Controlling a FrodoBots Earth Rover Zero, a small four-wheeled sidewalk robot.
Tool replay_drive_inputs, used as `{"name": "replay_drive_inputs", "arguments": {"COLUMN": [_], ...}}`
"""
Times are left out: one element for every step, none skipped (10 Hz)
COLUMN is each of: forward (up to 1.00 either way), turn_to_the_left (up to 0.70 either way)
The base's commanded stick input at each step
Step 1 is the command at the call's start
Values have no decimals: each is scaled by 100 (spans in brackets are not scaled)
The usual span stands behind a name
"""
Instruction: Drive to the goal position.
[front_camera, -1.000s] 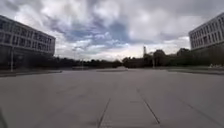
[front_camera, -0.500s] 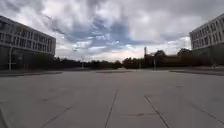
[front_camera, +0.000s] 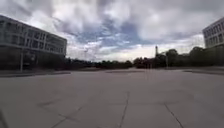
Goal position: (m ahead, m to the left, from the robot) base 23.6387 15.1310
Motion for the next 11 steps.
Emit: {"name": "replay_drive_inputs", "arguments": {"forward": [100,100,100,100,100,100,100,100,100,100,100], "turn_to_the_left": [4,1,5,1,0,0,0,0,0,0,0]}}
